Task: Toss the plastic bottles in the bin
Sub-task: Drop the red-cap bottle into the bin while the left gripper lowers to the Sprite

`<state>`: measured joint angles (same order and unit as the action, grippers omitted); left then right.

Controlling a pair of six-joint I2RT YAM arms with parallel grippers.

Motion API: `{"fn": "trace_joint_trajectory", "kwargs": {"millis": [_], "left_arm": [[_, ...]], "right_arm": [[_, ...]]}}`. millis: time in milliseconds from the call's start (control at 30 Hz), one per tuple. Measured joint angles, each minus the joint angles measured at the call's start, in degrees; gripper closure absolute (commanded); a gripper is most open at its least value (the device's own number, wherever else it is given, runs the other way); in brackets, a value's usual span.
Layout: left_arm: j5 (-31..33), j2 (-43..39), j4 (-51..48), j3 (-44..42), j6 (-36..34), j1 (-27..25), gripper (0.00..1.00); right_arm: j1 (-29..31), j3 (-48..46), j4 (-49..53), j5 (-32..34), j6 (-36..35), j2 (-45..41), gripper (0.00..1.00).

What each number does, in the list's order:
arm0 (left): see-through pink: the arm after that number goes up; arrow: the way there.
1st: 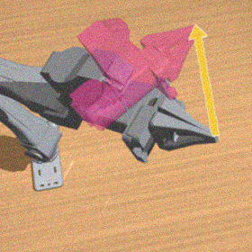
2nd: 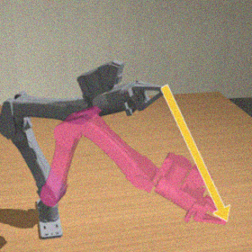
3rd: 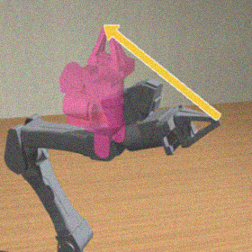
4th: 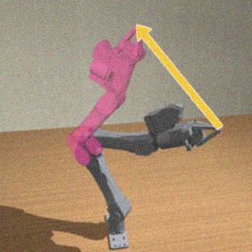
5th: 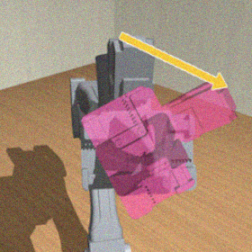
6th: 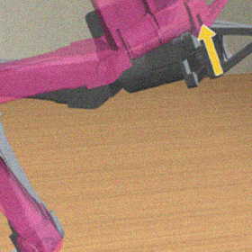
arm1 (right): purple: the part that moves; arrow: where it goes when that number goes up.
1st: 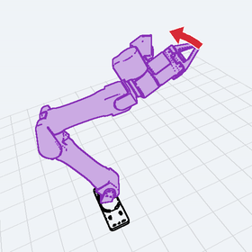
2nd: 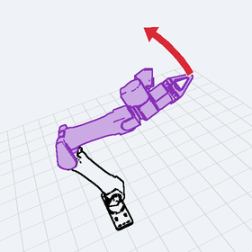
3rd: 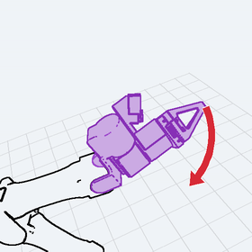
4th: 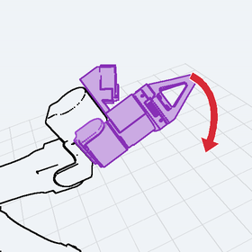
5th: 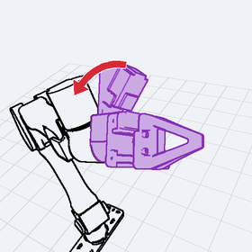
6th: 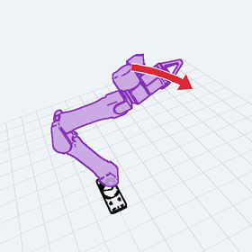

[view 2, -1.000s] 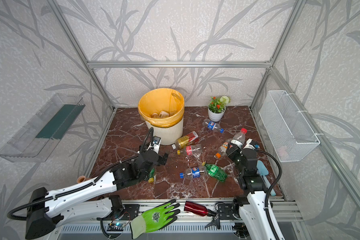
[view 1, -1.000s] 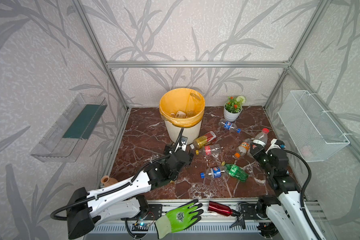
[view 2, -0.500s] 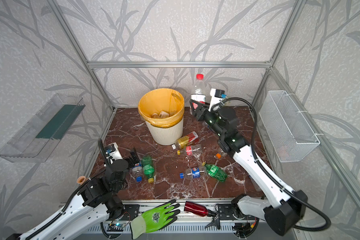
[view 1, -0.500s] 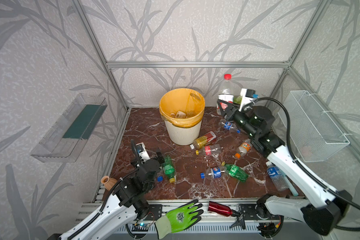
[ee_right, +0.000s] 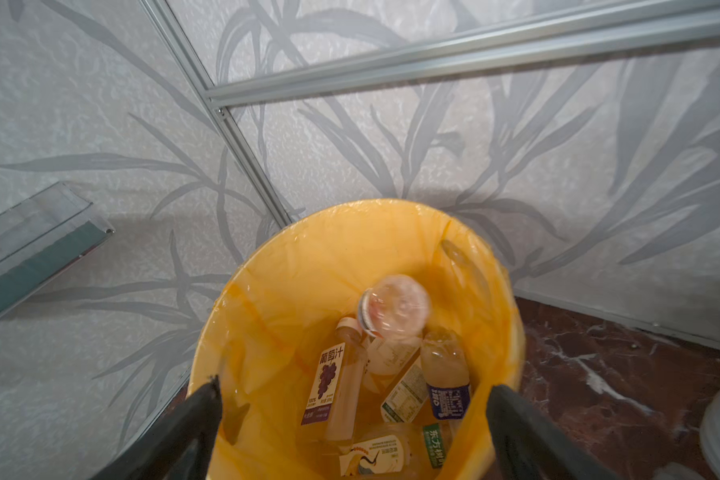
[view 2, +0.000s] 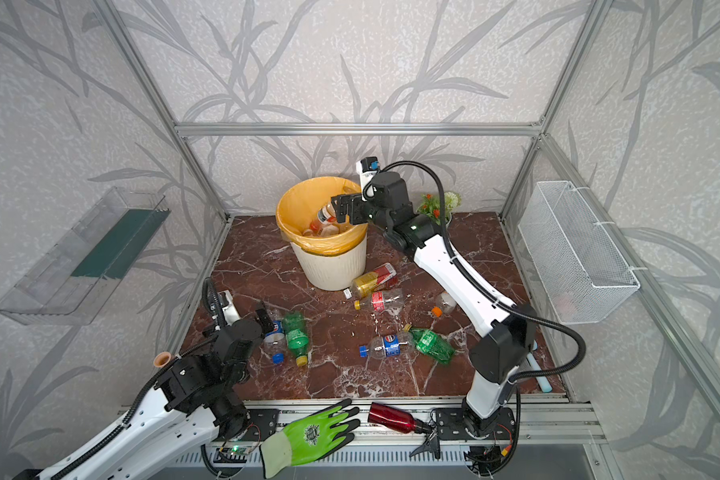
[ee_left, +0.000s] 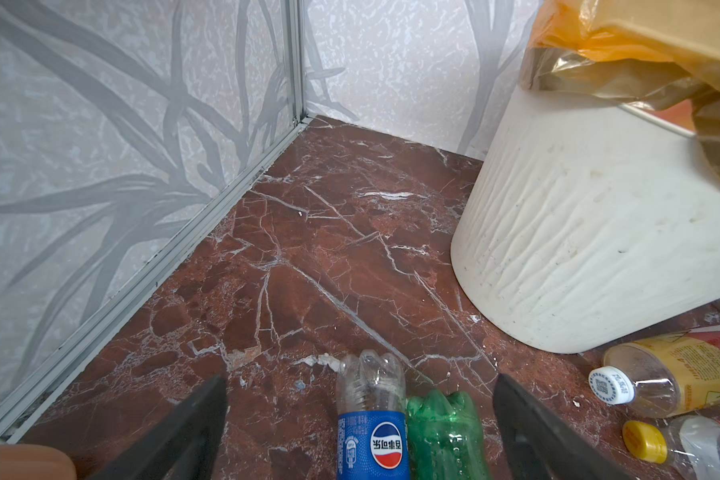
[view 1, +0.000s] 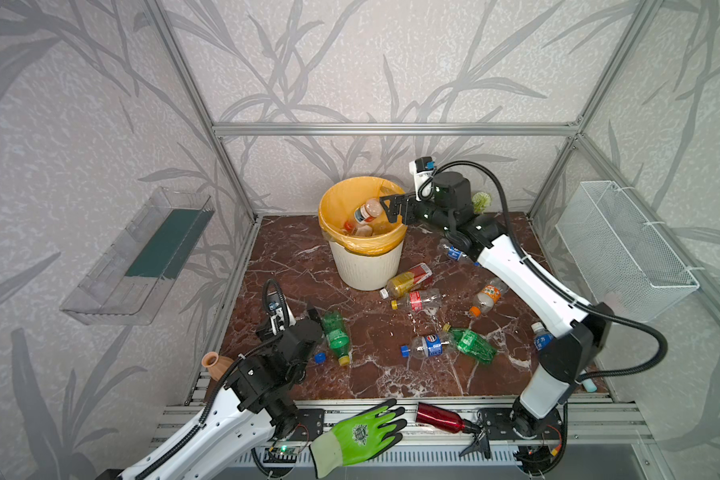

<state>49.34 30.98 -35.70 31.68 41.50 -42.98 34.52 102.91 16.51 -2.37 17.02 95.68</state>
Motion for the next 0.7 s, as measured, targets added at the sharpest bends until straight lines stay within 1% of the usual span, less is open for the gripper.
{"fn": "trace_joint_trajectory", "kwargs": {"millis": [133,200,400,567,633,700], "left_arm": [[-0.4,1.1,-1.6,0.1,2.3,0.0,0.01],[-1.1,1.8,-3.0,0.2,3.7,0.1,0.01],[-4.7,4.5,-6.5,0.5,7.5,0.2,0.01],[-8.7,8.8,-6.3,0.6,8.3,0.2,0.02],[-10.7,11.6,-5.2,0.9,8.3,0.2,0.03],[-12.7,14.7,-3.7,1.4,8.3,0.2,0.05]], "right_arm": [[-1.8,-9.6,-2.8,1.7,-0.3,-11.2,0.01],[-3.0,-16.0,-5.4,2.1,0.1,-16.2,0.01],[-7.5,-36.8,-9.1,2.4,3.2,-23.9,0.01],[-15.0,-54.0,-8.5,2.3,8.5,-30.6,0.01],[-18.4,-59.1,-8.1,2.3,10.7,-34.2,0.01],[-20.9,-62.3,-8.0,2.2,12.1,-37.2,0.01]]}}
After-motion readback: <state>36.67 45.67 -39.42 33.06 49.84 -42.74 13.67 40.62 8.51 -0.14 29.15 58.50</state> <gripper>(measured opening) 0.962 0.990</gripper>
